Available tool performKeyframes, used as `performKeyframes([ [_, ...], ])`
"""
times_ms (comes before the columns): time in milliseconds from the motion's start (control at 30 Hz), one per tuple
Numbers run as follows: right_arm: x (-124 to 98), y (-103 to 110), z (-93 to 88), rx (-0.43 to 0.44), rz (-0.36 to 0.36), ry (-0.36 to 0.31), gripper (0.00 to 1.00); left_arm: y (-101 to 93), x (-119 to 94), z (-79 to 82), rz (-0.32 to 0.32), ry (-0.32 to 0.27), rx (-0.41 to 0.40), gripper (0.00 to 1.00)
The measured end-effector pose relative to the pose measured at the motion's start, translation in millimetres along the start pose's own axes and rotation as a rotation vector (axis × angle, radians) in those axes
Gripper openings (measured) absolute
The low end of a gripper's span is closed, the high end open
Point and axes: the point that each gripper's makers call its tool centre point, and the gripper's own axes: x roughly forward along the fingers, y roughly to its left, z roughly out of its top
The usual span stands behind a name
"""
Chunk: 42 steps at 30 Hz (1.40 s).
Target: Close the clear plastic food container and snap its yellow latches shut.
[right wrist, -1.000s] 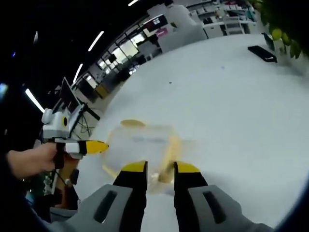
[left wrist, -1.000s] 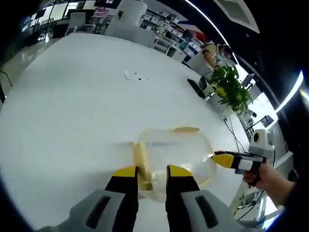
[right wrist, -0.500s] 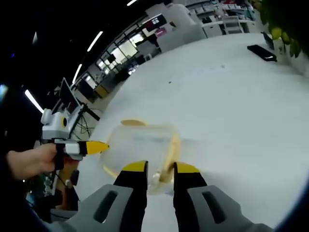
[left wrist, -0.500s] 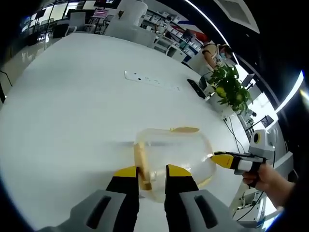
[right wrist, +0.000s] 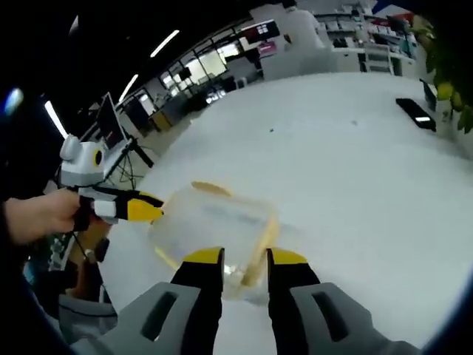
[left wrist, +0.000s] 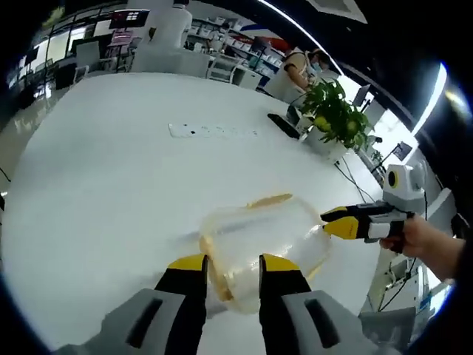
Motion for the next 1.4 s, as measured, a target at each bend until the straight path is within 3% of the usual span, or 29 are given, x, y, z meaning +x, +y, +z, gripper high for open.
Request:
performKeyframes([
  [200, 4.1, 7.0, 12.6, -0.026, 0.030, -0.006, 0.16, -18.9, -5.3, 17.2, -0.050, -0.005, 0.168, 0.19],
  [400, 11.4, 15.1, 18.0, -0.066, 0.062, 0.013, 0.15, -35.4, -5.6, 24.9, -0.097, 0.006, 0.210, 0.19],
  [1033, 33.4, 30.9, 25.0, -0.151, 0.119, 0.046, 0.06, -64.0, 6.3, 6.7, -0.175, 0.082, 0.435, 0.15],
  [1233, 43.7, 40.0, 25.5, -0.186, 0.137, 0.055, 0.06, -69.9, 14.5, 2.9, -0.187, 0.085, 0.474, 0.12],
  [1400, 50.5, 43.8, 26.4, -0.198, 0.142, 0.059, 0.07, -76.8, 14.6, 2.3, -0.189, 0.070, 0.572, 0.12],
])
